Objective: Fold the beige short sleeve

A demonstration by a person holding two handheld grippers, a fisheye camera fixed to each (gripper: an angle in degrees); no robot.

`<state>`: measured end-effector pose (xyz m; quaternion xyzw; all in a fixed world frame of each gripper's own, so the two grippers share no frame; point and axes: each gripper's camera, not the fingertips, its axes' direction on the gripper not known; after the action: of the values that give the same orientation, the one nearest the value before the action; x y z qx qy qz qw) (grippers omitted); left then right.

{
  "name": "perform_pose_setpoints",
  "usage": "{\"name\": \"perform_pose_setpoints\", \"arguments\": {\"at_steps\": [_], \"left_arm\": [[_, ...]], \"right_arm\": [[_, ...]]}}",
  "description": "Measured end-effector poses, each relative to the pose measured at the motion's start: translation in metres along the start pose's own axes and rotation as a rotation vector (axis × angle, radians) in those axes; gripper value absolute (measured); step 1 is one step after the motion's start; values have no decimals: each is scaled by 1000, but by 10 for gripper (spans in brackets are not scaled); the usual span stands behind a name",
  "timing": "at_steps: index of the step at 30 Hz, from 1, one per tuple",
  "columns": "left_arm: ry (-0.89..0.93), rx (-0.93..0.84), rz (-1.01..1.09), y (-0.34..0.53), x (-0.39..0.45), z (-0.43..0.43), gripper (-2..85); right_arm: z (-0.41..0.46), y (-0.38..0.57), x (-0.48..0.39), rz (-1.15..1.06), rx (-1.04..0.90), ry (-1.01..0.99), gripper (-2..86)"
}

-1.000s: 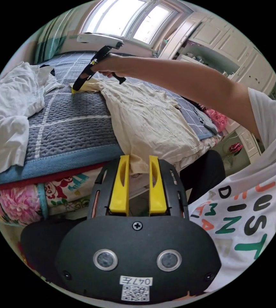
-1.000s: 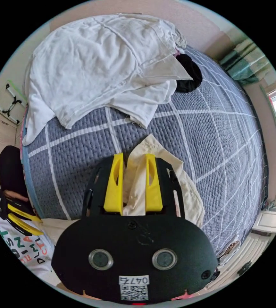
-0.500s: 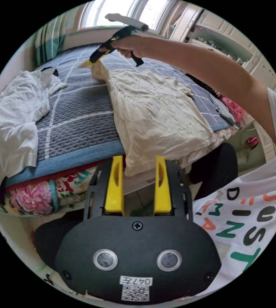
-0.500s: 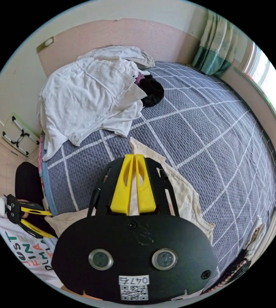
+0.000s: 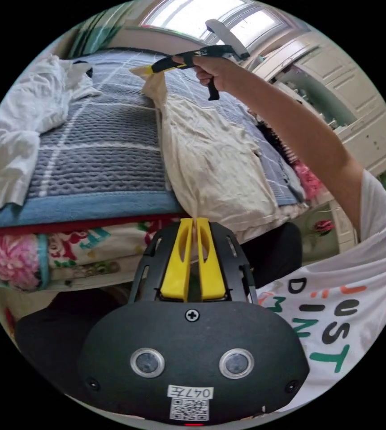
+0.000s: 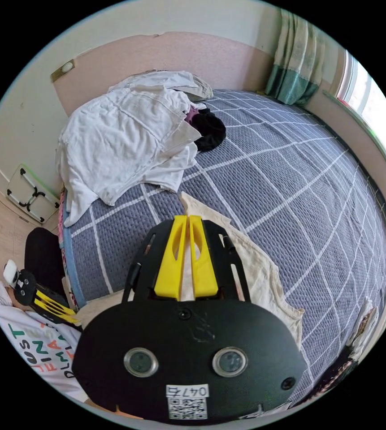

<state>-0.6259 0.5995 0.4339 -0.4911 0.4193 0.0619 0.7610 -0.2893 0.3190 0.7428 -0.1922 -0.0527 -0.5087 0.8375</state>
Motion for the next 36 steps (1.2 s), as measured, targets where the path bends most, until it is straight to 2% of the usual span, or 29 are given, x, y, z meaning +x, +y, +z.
{"name": "perform_pose_setpoints", "arguments": {"at_steps": [4, 9, 12, 17, 23, 26, 33, 36], "left_arm": [[-72, 20, 65, -15, 27, -5, -4], [3, 18, 248, -66, 94, -10, -6], [29, -34, 370, -102, 141, 15, -5], [118, -147, 477, -150, 199, 76, -5], [261, -309, 475, -190, 241, 150, 3], [278, -347, 481, -200, 258, 169, 21], [333, -450, 537, -206, 294, 186, 138], [370, -447, 596, -202, 313, 176, 144]], "right_arm": [[-8, 28, 19, 3, 19, -14, -2], [-37, 80, 55, 17, 60, 0, -2], [-61, 132, 85, 53, 82, 82, -2], [-89, 258, 151, 174, 85, 167, -1], [-76, 409, 211, 362, 81, 172, -1], [-64, 472, 225, 436, 116, 158, 0], [-33, 561, 241, 562, 122, 101, 27], [-36, 597, 248, 680, 133, 152, 46]]}}
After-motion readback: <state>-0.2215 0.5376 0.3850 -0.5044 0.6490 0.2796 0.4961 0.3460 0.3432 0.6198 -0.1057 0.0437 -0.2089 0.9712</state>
